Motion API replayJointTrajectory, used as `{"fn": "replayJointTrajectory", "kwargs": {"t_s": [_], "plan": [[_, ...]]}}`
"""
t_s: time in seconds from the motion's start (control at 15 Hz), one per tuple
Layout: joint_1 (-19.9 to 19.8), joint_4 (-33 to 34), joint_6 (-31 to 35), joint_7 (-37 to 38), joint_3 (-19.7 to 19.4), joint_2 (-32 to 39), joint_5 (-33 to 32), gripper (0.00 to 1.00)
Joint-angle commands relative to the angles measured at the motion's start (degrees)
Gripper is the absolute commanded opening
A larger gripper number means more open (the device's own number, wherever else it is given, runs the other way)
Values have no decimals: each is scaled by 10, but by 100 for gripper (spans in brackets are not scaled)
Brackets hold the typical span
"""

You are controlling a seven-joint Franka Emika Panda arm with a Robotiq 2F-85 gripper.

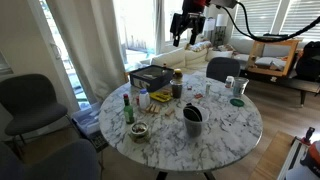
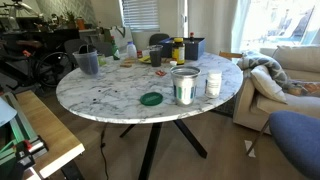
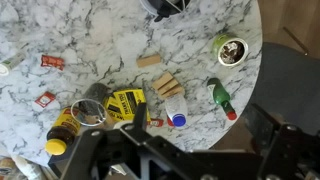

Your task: Pick up the yellow and brown bottle and move it to the right of the table near the metallic cup

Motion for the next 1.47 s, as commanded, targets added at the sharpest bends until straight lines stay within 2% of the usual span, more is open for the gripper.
{"fn": "replayJointTrajectory", "kwargs": {"t_s": [0.0, 0.33, 0.4, 0.73, 0.87, 1.0, 1.07, 1.13, 1.4], "plan": [[1, 1, -1, 0, 0, 1, 0, 100], [1, 1, -1, 0, 0, 1, 0, 100], [-9, 1, 13, 0, -1, 1, -20, 100], [-77, 22, 44, 13, -63, 18, -46, 100], [-90, 50, 28, -6, -99, 44, -15, 100], [-104, 78, 8, 13, -124, 76, 11, 100], [-105, 82, 7, 14, -133, 83, 23, 100], [-104, 51, 28, 1, -121, 48, -2, 100], [-108, 74, 25, 5, -132, 82, 16, 100]]}}
